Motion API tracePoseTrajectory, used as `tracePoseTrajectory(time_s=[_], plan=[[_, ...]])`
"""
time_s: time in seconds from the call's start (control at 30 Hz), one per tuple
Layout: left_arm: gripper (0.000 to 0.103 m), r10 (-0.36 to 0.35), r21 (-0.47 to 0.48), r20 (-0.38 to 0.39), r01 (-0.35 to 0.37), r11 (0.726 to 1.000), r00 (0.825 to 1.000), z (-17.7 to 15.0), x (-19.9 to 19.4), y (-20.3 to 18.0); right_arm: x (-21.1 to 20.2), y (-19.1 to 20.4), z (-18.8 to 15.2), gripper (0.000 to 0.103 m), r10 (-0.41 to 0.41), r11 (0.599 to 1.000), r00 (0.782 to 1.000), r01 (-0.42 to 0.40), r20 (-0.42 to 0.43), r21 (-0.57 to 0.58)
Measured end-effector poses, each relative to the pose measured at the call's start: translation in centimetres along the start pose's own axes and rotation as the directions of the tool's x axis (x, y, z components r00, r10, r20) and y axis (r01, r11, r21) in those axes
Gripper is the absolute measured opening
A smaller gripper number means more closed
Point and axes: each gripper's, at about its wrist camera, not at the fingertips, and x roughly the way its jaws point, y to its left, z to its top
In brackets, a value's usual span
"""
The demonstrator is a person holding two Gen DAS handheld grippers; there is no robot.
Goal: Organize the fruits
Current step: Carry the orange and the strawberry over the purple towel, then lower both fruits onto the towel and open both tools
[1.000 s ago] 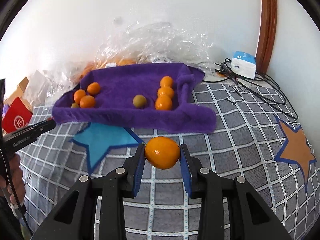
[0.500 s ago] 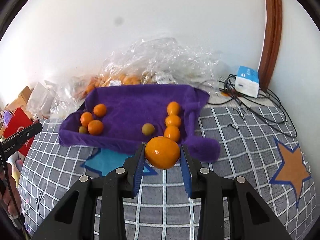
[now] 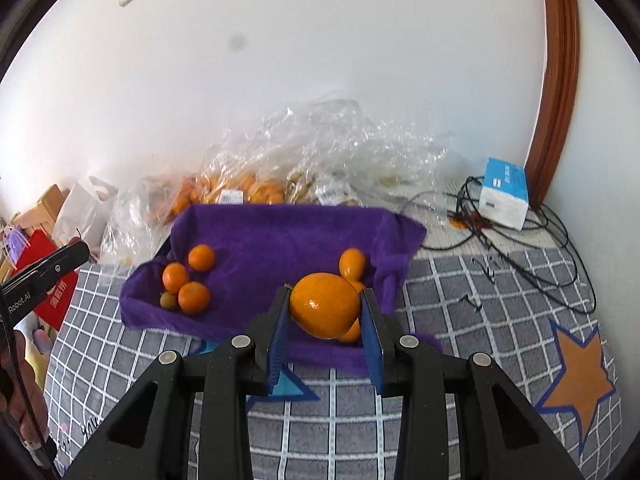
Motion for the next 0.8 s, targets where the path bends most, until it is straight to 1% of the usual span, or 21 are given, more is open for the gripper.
tracePoseTrajectory(time_s=[0.17, 0.3, 0.43, 0.5, 0.63, 0.7, 0.8], plan=[[0.023, -0.004, -0.005, 0.028, 0.004, 1.0, 1.0, 1.8, 0.0, 0.2, -0.2, 0.2, 2.0, 0.034, 0.002, 1.0, 0.999, -0.001, 0.032, -0.005], [0.023, -0.01, -0.006, 0.035, 0.01, 1.0, 0.999, 3.3, 0.6, 0.6, 0.0, 0.3, 3.5, 0.034, 0.008, 1.0, 0.999, -0.007, 0.053, -0.005], [0.023, 0.006, -0.007, 0.041, -0.006, 1.0, 0.999, 4.0, 1.4, 1.5, 0.9, 0.3, 4.7, 0.034, 0.006, 1.0, 0.998, -0.006, 0.06, -0.005], [0.023, 0.023, -0.014, 0.038, -0.022, 1.0, 0.999, 4.2, 2.1, 2.2, 1.3, 0.1, 5.0, 0.034, 0.007, 1.0, 0.998, -0.007, 0.057, -0.001], [0.023, 0.026, -0.044, 0.02, -0.025, 0.999, 0.999, 4.6, 3.8, 3.5, 2.7, -0.4, 5.3, 0.034, -0.004, 1.0, 0.999, 0.004, 0.051, -0.002], [0.023, 0.023, -0.058, 0.008, -0.022, 0.998, 1.0, 4.7, 4.8, 3.9, 3.9, -0.9, 5.4, 0.034, 0.004, 1.0, 0.999, -0.004, 0.035, 0.009], [0.023, 0.013, -0.075, -0.014, -0.014, 0.997, 1.0, 4.9, 6.4, 4.4, 6.2, -1.3, 5.2, 0.034, 0.039, 0.999, 0.999, -0.039, -0.004, 0.023]])
